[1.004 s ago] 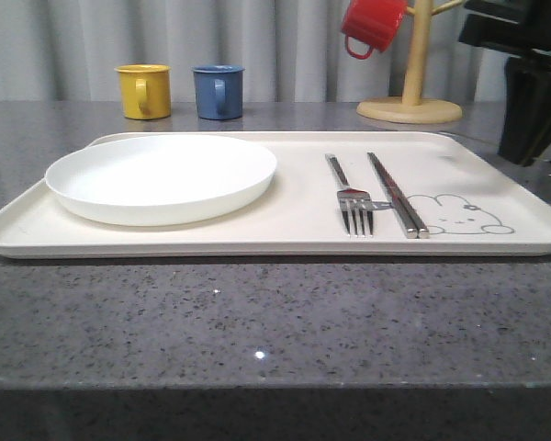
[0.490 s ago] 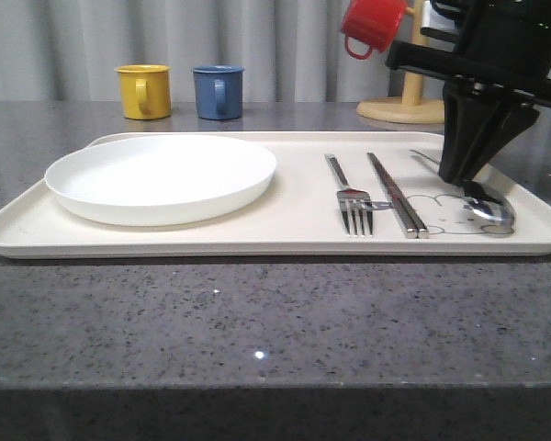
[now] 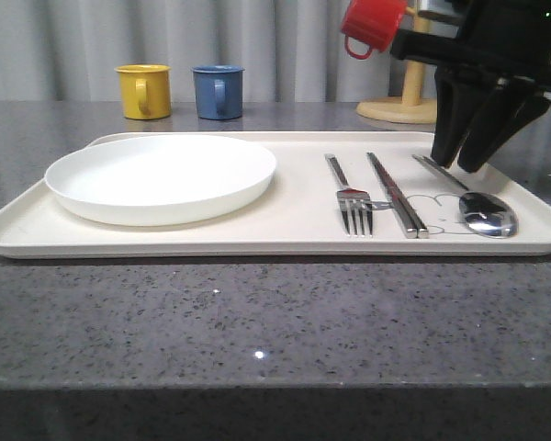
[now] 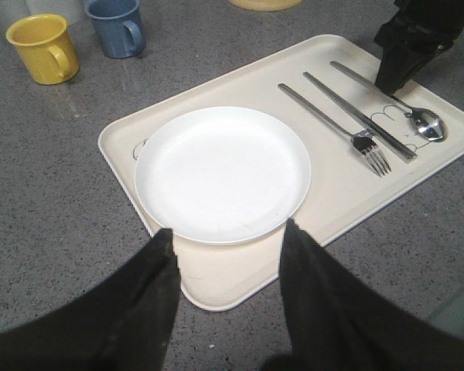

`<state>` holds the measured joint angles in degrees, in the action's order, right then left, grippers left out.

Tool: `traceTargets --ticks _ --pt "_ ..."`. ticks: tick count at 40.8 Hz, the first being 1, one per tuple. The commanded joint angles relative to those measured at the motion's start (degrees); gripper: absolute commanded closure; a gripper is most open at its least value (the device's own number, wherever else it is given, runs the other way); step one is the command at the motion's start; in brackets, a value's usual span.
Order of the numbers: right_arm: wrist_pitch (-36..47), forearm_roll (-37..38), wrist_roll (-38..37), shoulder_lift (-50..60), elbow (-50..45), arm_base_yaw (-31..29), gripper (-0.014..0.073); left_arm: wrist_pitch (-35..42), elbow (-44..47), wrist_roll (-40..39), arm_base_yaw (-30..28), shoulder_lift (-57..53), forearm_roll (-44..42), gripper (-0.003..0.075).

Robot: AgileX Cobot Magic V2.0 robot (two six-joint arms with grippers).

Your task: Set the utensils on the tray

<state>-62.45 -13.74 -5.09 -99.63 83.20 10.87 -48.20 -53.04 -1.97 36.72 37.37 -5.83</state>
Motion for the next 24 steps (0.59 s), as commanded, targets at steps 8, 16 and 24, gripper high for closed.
traceTargets --ticks 8,16,24 --pt "-4.7 1.9 7.6 15.0 1.4 0.0 0.0339 4.3 -1.5 -0.5 0.3 0.1 -0.2 0.0427" --pt "-7.6 6.3 8.3 26.2 -0.3 0.0 0.0339 4.3 -1.5 -0.5 0.3 0.1 -0.2 0.0427" --pt "-6.5 6.6 9.9 42.2 -8.0 0.0 0.0339 4.3 -1.5 -0.5 0.3 0.1 -0.2 0.0427"
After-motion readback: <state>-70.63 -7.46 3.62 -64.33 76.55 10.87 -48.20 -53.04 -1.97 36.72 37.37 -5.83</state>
